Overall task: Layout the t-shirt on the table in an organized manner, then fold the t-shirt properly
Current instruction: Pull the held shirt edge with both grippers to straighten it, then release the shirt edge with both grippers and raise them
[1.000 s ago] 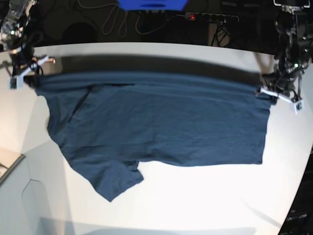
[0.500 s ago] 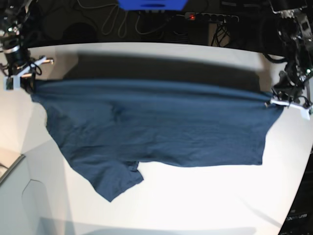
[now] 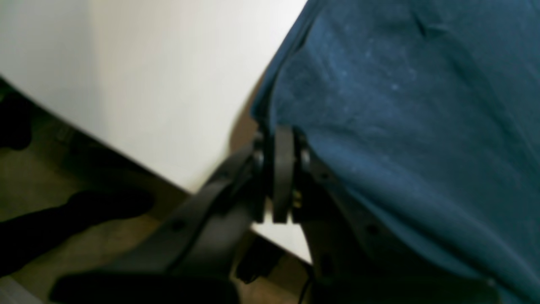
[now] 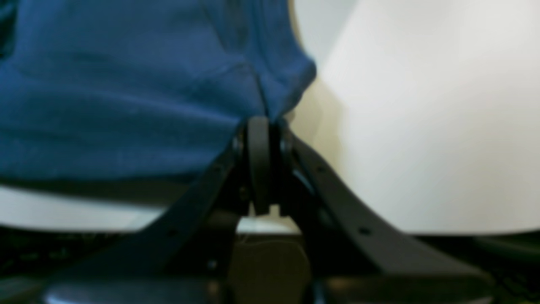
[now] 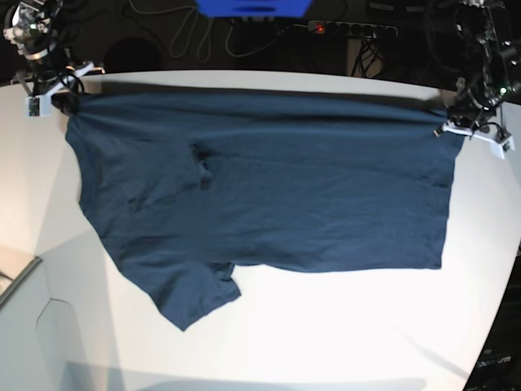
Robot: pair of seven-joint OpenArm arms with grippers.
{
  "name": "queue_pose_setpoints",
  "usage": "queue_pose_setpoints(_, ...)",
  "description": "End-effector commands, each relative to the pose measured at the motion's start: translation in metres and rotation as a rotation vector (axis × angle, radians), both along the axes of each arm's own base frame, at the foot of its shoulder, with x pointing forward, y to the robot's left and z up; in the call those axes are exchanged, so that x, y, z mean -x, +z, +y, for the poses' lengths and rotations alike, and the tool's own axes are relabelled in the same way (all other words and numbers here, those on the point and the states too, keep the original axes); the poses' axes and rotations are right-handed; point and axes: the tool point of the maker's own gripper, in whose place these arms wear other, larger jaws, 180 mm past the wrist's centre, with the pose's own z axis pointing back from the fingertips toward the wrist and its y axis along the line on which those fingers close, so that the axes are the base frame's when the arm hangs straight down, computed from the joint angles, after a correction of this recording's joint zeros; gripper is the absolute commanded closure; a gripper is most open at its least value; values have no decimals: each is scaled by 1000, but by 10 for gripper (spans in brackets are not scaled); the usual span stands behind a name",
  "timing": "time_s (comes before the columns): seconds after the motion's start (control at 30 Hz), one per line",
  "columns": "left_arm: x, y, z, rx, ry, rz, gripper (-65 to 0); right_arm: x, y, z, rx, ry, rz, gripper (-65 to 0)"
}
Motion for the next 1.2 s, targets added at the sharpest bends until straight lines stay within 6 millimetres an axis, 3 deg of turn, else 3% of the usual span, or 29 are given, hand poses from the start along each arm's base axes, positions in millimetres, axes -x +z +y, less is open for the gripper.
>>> queue_pose_setpoints(0.0, -4, 9, 5, -27, -9, -26, -1, -2, 10, -6, 14, 11, -33, 0)
queue_pose_setpoints(0.17, 8, 5, 3, -23, -13, -3, -1, 7, 6, -7, 12, 6, -12, 0)
queue_pose_setpoints(0.43, 10, 5, 2, -18, -16, 5, -3, 15, 2, -6, 10, 9, 11, -5)
queue_pose_setpoints(0.57, 10, 4, 2, -17, -12, 8, -7, 20, 3, -7, 20, 17, 20, -149)
queue_pose_setpoints(0.63, 14, 2, 1, -4, -10, 30, -46, 19, 4, -10, 26, 20, 19, -244)
queue_pose_setpoints(0.77, 12, 4, -4, 11, -25, 37, -180, 19, 5, -11, 29, 17, 17, -366)
queue_pose_setpoints(0.97, -6, 35, -7, -29, -57, -51, -386, 3, 30, -16, 72, 16, -55, -385)
queue_pose_setpoints(1.07, -20, 50, -7, -50, -71, -100, -414, -24, 49, -15, 89, 19, -131, -386)
queue_pose_setpoints(1.17, -55, 73, -7, -55, -67, -193, -415, -56, 65, -15, 92, 20, -213, -389)
